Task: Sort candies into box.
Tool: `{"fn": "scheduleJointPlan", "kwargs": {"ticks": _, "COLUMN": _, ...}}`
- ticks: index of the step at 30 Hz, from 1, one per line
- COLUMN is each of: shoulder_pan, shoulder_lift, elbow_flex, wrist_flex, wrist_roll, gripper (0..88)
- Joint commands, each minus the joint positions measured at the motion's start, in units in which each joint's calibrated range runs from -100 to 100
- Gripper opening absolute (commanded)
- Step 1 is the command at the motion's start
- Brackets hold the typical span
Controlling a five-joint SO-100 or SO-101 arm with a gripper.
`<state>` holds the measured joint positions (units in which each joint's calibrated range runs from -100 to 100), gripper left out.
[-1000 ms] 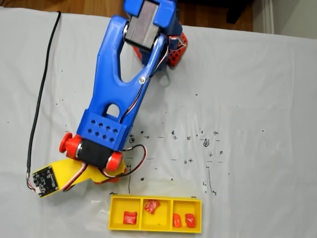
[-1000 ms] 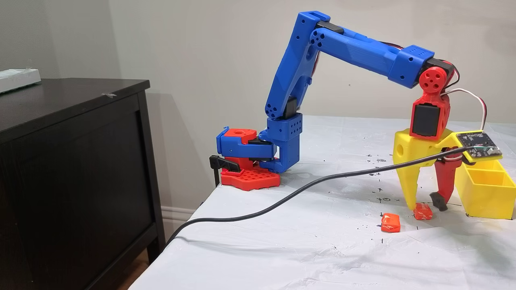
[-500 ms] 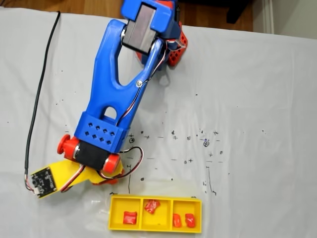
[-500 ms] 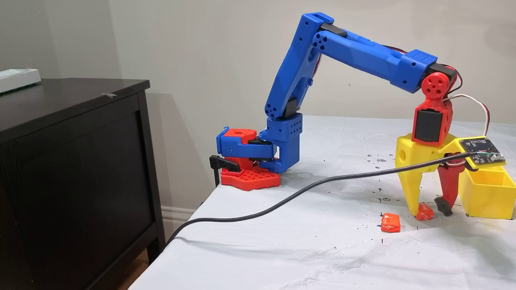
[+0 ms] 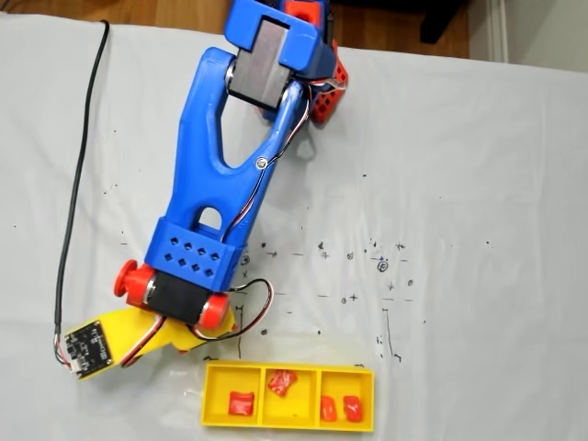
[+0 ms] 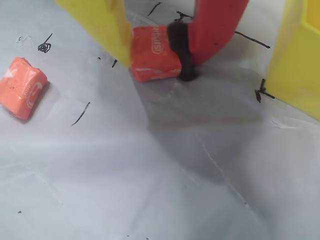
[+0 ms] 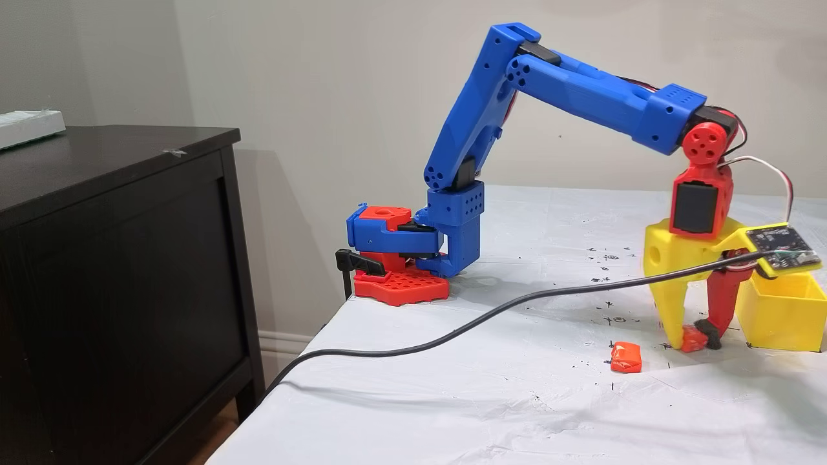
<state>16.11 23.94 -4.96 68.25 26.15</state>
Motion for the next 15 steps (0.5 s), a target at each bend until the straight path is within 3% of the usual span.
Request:
{"fn": "scheduleJointPlan", "kwargs": {"ticks": 1, "shoulder_pan": 0.8, "shoulder_lift": -3.8, "elbow_flex": -0.3, "wrist_flex": 0.6, "wrist_roll": -1.0, "gripper": 0.2}}
{"fn": "scheduleJointPlan", "kwargs": {"ticks": 15, "shoulder_pan": -4.0, "shoulder_lift": -21.2, "elbow_flex": -0.6, "wrist_flex": 3.0, "wrist_roll": -4.8, "gripper": 0.2}}
